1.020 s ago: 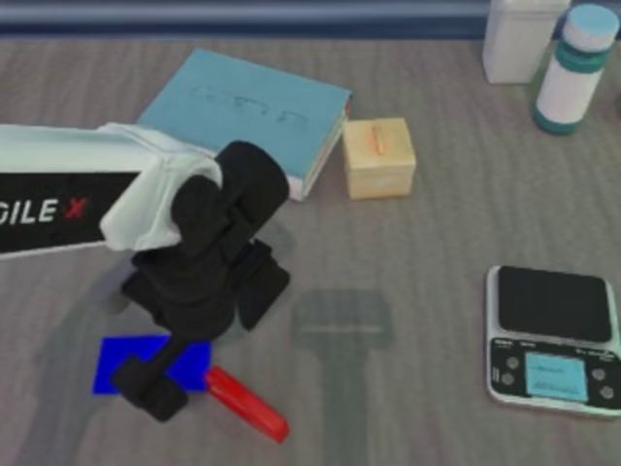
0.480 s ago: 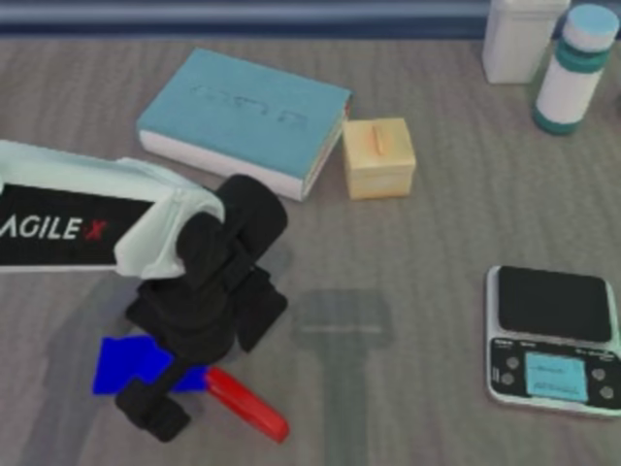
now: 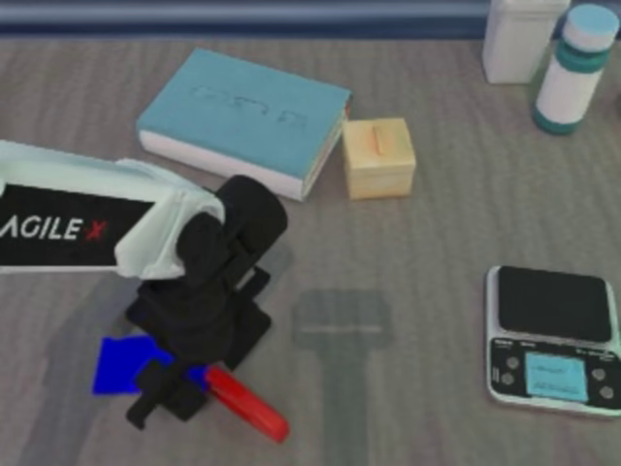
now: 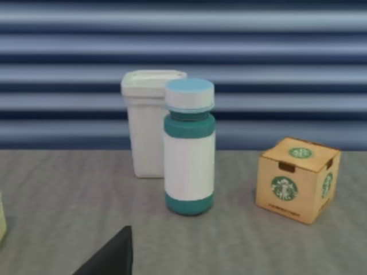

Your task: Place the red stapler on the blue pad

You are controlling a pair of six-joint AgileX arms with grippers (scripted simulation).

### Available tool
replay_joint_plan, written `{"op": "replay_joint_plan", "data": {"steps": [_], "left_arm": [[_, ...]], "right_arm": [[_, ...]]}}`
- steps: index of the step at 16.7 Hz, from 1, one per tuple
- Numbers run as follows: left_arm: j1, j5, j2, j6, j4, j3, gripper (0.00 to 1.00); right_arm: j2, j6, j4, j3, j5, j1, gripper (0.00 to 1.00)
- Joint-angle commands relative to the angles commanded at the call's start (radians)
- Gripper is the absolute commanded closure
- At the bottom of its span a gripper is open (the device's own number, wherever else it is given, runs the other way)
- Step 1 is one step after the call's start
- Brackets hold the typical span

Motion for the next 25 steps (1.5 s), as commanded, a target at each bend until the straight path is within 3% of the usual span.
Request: {"op": "replay_joint_plan", "data": {"steps": [4, 5, 15, 25], "left_arm": [[0.000, 0.000, 0.000, 0.000, 0.000, 0.000, 0.98], [0.000, 0.000, 0.000, 0.000, 0.000, 0.000, 1.00], [0.002, 0.000, -0.007, -0.004, -0.018, 0.014, 1.00], [0.017, 0.000, -0.161, -0.005, -0.398, 0.237, 1.00]], "right_arm": [[0.000, 0.000, 0.000, 0.000, 0.000, 0.000, 0.00], [0.000, 0.000, 0.000, 0.000, 0.000, 0.000, 0.00], [0.000, 0.000, 0.000, 0.000, 0.000, 0.000, 0.00], [0.000, 0.000, 0.000, 0.000, 0.000, 0.000, 0.00]]}}
